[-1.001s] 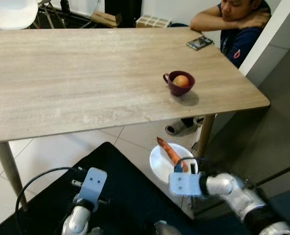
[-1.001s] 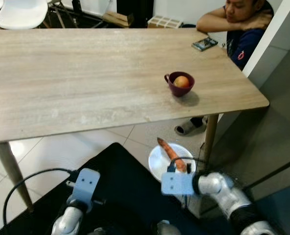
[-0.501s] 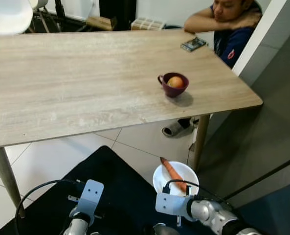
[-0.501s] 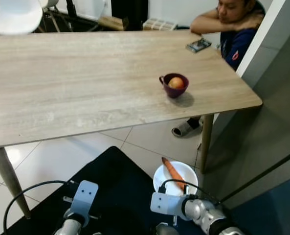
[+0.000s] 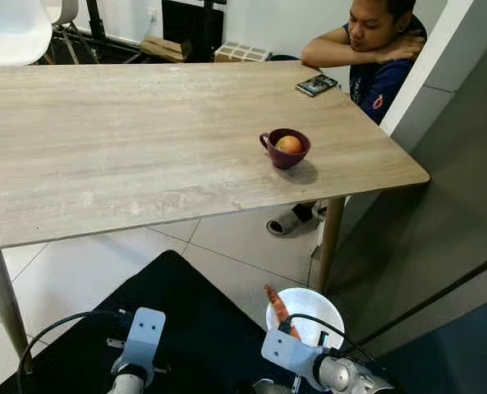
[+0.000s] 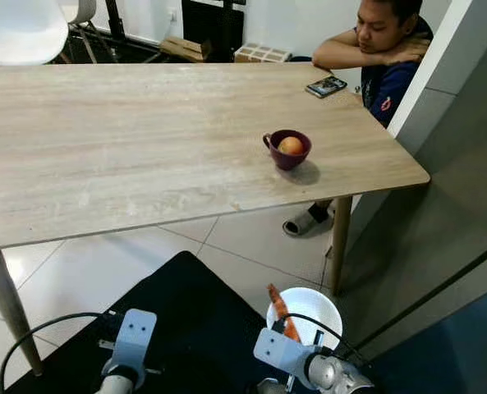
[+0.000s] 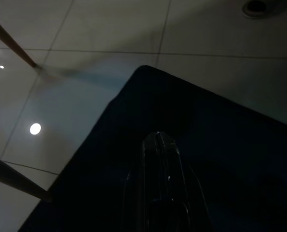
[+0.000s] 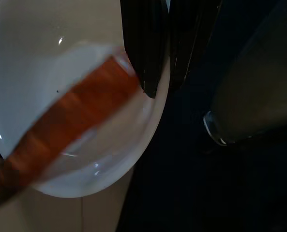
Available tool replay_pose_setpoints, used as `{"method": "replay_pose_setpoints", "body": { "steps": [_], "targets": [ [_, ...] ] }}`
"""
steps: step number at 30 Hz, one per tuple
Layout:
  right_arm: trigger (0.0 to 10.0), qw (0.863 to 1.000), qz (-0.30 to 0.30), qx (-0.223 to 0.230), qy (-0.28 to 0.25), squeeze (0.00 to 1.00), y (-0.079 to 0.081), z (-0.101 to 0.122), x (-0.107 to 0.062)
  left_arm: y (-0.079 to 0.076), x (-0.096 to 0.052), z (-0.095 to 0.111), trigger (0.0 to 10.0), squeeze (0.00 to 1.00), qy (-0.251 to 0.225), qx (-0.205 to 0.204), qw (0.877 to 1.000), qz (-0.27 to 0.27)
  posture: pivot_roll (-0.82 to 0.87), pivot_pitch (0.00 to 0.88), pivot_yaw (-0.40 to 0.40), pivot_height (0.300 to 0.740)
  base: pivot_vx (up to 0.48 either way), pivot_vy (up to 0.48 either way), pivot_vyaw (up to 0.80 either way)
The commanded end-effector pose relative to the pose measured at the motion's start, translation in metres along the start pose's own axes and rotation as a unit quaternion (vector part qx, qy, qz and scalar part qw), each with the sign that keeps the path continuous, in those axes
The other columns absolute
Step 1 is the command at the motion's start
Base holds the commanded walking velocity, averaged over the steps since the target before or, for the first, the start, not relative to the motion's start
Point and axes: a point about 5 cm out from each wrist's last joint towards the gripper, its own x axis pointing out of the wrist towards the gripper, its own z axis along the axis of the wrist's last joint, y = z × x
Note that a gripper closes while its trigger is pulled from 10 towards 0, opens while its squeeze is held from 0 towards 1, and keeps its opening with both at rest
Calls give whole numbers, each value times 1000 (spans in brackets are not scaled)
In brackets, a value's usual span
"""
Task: Restocking fridge
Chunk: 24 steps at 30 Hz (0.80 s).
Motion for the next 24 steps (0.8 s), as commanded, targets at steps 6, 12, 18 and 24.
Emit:
{"method": "replay_pose_setpoints", "body": {
  "steps": [6,12,18,24],
  "targets": [
    [10000,1000,-1,12,10,0,12,-4,0,-7,-7,-14,10000,0,32,-8,999,-8,-65,93,-102,740,0,0,0],
    [10000,1000,12,-9,17,0,21,-10,-2,-11,-8,-17,10000,0,43,-13,999,-15,-59,96,-102,740,0,0,0],
    [10000,1000,12,-3,19,0,22,-10,-2,-11,-9,-18,10000,0,47,-14,999,-20,-61,94,-98,740,0,0,0],
    [10000,995,-14,85,45,0,22,-16,-3,-8,-11,-24,10000,0,66,-27,997,-26,-65,92,-80,740,0,0,0]
  ]
}}
